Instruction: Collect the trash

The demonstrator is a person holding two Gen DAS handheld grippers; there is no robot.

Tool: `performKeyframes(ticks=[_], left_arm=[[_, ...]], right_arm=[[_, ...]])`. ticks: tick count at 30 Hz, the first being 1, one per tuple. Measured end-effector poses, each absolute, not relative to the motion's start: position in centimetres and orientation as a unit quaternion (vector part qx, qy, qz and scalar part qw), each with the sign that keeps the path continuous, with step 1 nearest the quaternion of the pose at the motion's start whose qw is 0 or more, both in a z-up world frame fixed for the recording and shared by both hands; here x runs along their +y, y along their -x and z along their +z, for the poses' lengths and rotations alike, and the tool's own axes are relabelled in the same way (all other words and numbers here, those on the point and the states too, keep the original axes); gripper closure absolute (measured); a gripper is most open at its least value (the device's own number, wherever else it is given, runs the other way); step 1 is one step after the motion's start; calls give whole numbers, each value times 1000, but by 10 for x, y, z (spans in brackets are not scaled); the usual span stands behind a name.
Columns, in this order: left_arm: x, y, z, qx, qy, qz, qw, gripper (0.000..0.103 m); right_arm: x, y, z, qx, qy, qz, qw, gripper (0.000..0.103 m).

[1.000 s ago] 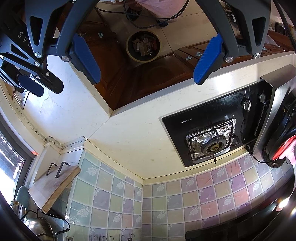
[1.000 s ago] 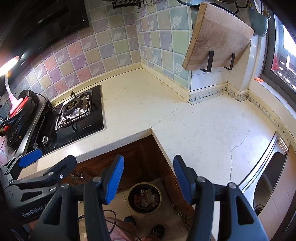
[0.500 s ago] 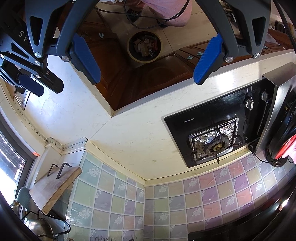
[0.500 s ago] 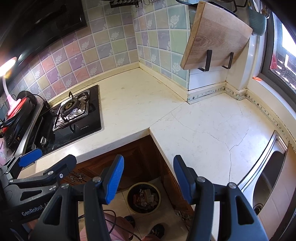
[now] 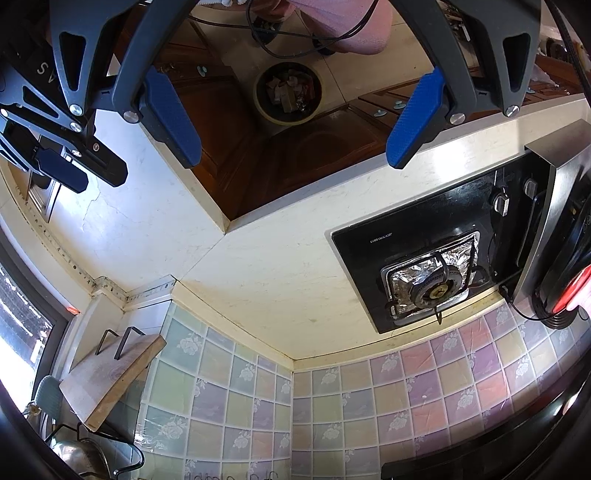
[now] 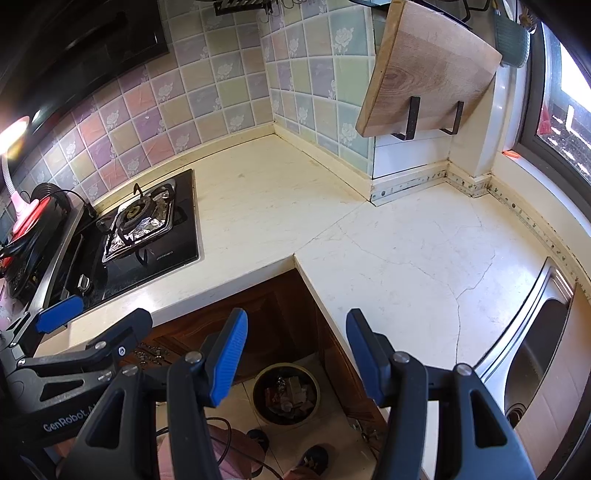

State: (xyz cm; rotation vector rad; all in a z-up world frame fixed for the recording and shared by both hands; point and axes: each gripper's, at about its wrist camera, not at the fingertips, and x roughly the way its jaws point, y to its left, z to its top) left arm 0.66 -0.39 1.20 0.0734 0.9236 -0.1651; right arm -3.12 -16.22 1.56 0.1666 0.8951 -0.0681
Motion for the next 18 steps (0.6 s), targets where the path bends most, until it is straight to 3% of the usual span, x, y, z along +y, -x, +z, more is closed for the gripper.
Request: performKeyframes(ticks=[18], left_arm=[[-2, -4, 10, 449, -35, -81, 889, 4]], right_arm=[[-160, 30, 14, 434, -73, -36, 897, 47]])
